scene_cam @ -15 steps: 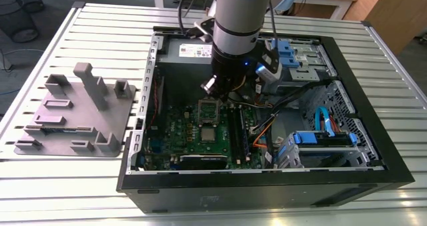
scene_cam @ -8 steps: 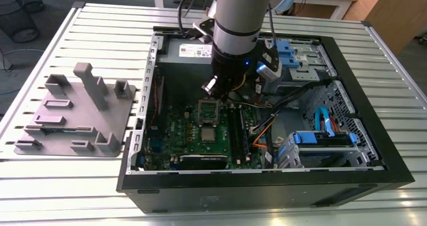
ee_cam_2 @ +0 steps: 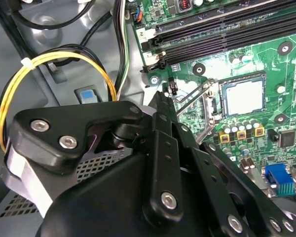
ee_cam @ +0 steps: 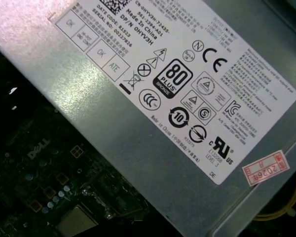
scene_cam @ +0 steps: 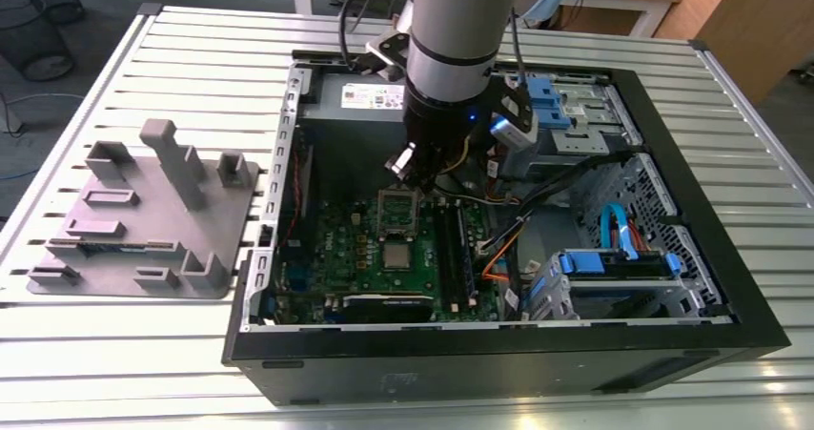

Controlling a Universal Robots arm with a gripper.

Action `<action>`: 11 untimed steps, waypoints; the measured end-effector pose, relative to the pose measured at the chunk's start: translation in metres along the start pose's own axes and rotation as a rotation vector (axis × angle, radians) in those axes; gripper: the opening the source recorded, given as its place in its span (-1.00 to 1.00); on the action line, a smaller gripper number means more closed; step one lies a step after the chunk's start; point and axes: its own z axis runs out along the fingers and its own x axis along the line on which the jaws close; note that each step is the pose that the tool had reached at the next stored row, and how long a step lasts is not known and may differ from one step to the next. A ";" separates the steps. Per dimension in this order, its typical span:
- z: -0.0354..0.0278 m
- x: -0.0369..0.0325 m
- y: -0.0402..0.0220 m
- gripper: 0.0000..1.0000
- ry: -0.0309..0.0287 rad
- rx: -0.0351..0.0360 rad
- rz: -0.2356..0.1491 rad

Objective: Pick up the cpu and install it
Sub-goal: 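Close the cpu cover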

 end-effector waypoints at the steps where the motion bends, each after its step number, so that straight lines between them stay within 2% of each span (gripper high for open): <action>1: -0.0004 0.0000 0.0000 -0.79 0.0003 -0.0002 -0.004; 11: -0.0039 -0.0002 0.0002 -0.79 0.0025 -0.0022 -0.048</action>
